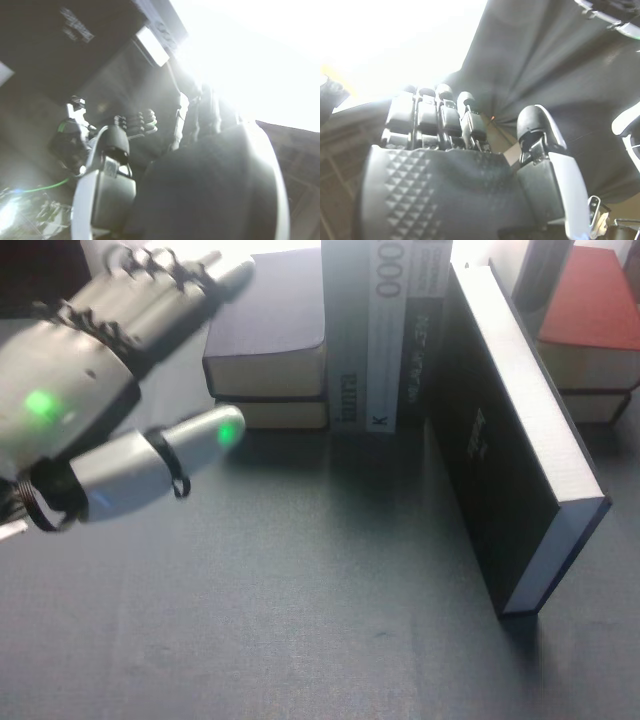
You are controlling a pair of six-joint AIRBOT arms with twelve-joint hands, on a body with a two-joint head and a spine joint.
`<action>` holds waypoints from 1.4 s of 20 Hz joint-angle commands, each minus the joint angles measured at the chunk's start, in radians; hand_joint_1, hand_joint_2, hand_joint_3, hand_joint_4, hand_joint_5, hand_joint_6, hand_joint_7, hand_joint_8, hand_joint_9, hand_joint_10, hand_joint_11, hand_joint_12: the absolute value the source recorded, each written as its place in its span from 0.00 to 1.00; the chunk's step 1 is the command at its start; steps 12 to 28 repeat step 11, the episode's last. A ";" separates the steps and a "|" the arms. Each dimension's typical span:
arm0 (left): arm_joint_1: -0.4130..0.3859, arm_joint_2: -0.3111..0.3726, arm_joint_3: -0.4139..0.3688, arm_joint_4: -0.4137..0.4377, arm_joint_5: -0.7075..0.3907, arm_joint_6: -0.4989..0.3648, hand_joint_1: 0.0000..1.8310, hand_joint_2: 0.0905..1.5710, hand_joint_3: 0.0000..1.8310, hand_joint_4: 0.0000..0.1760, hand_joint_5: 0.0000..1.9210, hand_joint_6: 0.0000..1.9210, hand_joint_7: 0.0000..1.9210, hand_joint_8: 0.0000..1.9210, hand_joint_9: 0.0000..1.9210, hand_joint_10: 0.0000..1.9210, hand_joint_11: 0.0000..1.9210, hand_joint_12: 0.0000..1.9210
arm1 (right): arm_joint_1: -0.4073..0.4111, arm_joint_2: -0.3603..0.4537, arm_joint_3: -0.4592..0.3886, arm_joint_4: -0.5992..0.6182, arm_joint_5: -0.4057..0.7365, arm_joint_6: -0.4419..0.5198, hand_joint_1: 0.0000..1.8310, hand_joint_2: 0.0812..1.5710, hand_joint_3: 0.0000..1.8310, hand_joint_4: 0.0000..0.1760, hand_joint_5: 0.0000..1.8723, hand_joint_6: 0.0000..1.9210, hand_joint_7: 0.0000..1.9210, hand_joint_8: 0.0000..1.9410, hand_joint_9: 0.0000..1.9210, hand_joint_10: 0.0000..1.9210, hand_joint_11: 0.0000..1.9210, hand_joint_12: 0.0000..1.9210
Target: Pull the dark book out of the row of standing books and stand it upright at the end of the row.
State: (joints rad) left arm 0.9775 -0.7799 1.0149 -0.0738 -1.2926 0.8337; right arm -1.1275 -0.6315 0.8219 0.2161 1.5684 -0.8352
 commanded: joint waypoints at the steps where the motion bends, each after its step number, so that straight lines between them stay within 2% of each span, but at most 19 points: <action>1: -0.008 0.001 -0.005 0.003 -0.155 0.002 0.04 0.87 0.00 0.69 0.00 0.00 0.00 0.00 0.00 0.00 0.00 0.00 | 0.001 0.004 -0.001 0.020 0.151 0.003 0.00 0.88 0.00 0.00 0.00 0.00 0.00 0.00 0.00 0.00 0.00 0.00; 3: 0.000 0.001 -0.005 -0.012 -0.195 0.002 0.07 0.86 0.00 0.86 0.00 0.00 0.00 0.00 0.00 0.00 0.00 0.00 | -0.004 0.004 -0.001 0.027 0.178 0.005 0.00 0.94 0.01 0.00 0.00 0.00 0.00 0.00 0.00 0.00 0.00 0.00; 4: 0.000 0.001 -0.005 -0.014 -0.198 0.002 0.06 0.87 0.00 0.84 0.00 0.00 0.00 0.00 0.00 0.00 0.00 0.00 | -0.005 0.004 -0.001 0.027 0.179 0.006 0.00 0.94 0.01 0.00 0.00 0.00 0.00 0.00 0.00 0.00 0.00 0.00; 5: 0.002 0.002 -0.005 -0.016 -0.208 0.002 0.05 0.90 0.01 0.74 0.00 0.00 0.00 0.00 0.00 0.00 0.00 0.00 | -0.006 0.004 0.000 0.029 0.186 0.009 0.00 0.93 0.00 0.00 0.00 0.00 0.00 0.00 0.00 0.00 0.00 0.00; 6: 0.008 0.004 -0.005 -0.026 -0.231 0.000 0.09 0.90 0.00 0.80 0.00 0.00 0.00 0.00 0.00 0.00 0.00 0.00 | -0.008 0.004 0.002 0.035 0.194 0.018 0.06 0.91 0.00 0.05 0.00 0.00 0.00 0.00 0.00 0.00 0.00 0.00; 7: 0.018 0.005 -0.004 -0.035 -0.254 -0.007 0.09 0.88 0.00 0.92 0.00 0.00 0.00 0.00 0.00 0.00 0.00 0.00 | -0.008 0.004 0.007 0.035 0.194 0.024 0.13 0.87 0.00 0.16 0.00 0.00 0.00 0.00 0.00 0.00 0.00 0.00; 8: 0.028 0.006 -0.003 -0.044 -0.278 -0.015 0.12 0.88 0.00 0.95 0.00 0.00 0.00 0.00 0.00 0.00 0.00 0.00 | -0.008 0.005 0.011 0.035 0.194 0.029 0.16 0.84 0.00 0.16 0.00 0.00 0.00 0.00 0.00 0.00 0.00 0.08; 9: 0.039 0.007 0.000 -0.053 -0.311 -0.031 0.13 0.87 0.00 0.99 0.00 0.00 0.00 0.00 0.00 0.00 0.00 0.00 | -0.008 0.008 0.015 0.035 0.194 0.037 0.10 0.82 0.00 0.00 0.00 0.00 0.00 0.00 0.00 0.00 0.00 0.32; 10: 0.043 0.008 0.005 -0.058 -0.343 -0.047 0.18 0.86 0.00 0.96 0.00 0.00 0.00 0.00 0.00 0.00 0.00 0.00 | -0.007 0.013 0.017 0.036 0.194 0.049 0.04 0.83 0.00 0.00 0.00 0.00 0.00 0.00 0.00 0.00 0.00 0.52; 11: 0.044 0.008 0.009 -0.060 -0.380 -0.060 0.21 0.87 0.00 0.82 0.00 0.00 0.00 0.00 0.00 0.00 0.00 0.00 | -0.007 0.017 0.020 0.036 0.194 0.055 0.05 0.83 0.00 0.00 0.00 0.00 0.00 0.00 0.00 0.00 0.00 0.64; 28: 0.044 0.008 0.009 -0.060 -0.380 -0.060 0.21 0.87 0.00 0.82 0.00 0.00 0.00 0.00 0.00 0.00 0.00 0.00 | -0.007 0.017 0.020 0.036 0.194 0.055 0.05 0.83 0.00 0.00 0.00 0.00 0.00 0.00 0.00 0.00 0.00 0.64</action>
